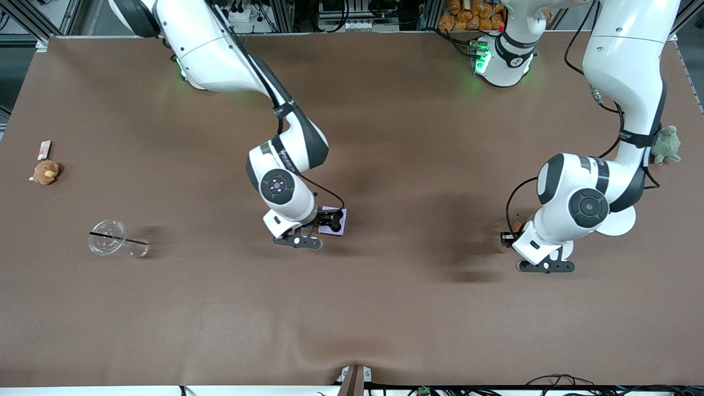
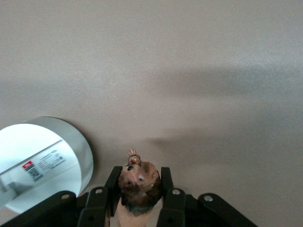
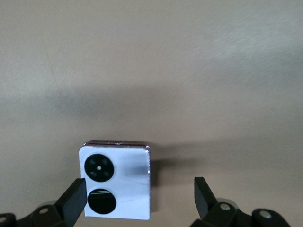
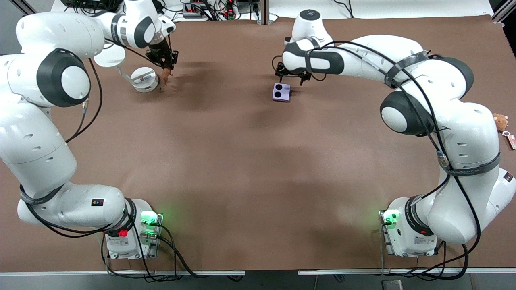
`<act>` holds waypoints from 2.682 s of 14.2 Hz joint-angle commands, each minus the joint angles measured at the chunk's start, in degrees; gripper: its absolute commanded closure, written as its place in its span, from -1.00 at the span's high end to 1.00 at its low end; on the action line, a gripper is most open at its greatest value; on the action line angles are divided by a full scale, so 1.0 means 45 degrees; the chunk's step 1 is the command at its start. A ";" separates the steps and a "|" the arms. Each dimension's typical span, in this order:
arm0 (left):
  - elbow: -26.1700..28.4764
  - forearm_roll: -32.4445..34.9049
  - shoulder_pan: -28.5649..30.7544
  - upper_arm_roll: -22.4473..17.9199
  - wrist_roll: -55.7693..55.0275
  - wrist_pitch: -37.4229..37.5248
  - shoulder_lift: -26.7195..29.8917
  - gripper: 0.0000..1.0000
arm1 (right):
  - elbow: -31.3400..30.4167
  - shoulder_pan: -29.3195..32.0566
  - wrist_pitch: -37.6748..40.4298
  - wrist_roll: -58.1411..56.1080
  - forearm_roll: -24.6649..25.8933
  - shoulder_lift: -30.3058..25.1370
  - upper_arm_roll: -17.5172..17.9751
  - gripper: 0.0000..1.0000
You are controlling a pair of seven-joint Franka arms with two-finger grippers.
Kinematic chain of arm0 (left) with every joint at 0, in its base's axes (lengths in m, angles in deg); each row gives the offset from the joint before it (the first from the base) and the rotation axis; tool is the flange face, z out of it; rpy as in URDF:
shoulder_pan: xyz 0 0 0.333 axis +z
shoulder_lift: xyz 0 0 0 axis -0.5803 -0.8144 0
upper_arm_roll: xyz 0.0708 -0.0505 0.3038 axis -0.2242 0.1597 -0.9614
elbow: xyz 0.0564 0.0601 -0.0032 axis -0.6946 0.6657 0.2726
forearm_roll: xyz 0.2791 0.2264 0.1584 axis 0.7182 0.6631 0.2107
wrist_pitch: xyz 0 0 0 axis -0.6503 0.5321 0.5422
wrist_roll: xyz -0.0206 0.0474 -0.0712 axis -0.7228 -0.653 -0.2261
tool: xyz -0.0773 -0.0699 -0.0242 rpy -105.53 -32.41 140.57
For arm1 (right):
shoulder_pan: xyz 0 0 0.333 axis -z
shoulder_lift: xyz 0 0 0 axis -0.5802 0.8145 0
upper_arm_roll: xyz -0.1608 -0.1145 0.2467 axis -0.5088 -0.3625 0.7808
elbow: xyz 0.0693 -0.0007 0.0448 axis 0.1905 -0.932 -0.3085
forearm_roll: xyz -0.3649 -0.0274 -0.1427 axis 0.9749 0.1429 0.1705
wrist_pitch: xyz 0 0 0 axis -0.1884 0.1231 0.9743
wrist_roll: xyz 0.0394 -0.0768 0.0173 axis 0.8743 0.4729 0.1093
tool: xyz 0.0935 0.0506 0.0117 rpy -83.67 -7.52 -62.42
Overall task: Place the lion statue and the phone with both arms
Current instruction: 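Grasp the white phone with the right gripper while the left gripper lowers the lion, then release the lion beside the lamp base while the right gripper lifts the phone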
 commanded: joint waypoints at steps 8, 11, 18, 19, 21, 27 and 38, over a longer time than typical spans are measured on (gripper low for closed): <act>0.1345 0.0016 0.1203 0.0642 0.0892 -0.1799 -0.0139 -0.32 | 0.0335 -0.0658 -0.1002 0.0817 -0.0115 0.0904 -0.0030 1.00; 0.1267 -0.0218 0.1184 0.0661 0.0776 -0.1780 -0.0101 1.00 | 0.0335 -0.0658 -0.1159 0.0837 -0.0308 0.1040 -0.0030 1.00; -0.0017 -0.0218 0.1068 0.0954 0.0678 0.1375 0.2144 1.00 | 0.0277 -0.0776 -0.1726 0.0817 -0.0662 0.1333 -0.0030 1.00; -0.0428 -0.0218 0.1105 0.1051 0.0774 0.2177 0.2339 1.00 | 0.0277 -0.0795 -0.1784 0.0817 -0.0642 0.1334 -0.0030 1.00; -0.0764 -0.0238 0.1164 0.1208 0.0736 0.3001 0.3079 1.00 | 0.0219 -0.0892 -0.1823 0.0778 -0.0507 0.1334 -0.0050 0.94; -0.2009 -0.0257 0.1184 0.1169 0.0697 0.5889 0.5192 1.00 | 0.0160 -0.0932 -0.1320 0.0661 -0.0408 0.0868 -0.0283 -0.29; -0.3987 -0.0374 0.1554 0.1071 0.0931 0.9138 0.6226 1.00 | 0.0160 0.3886 0.4329 -0.5329 -0.0369 -0.1890 -0.1768 -0.26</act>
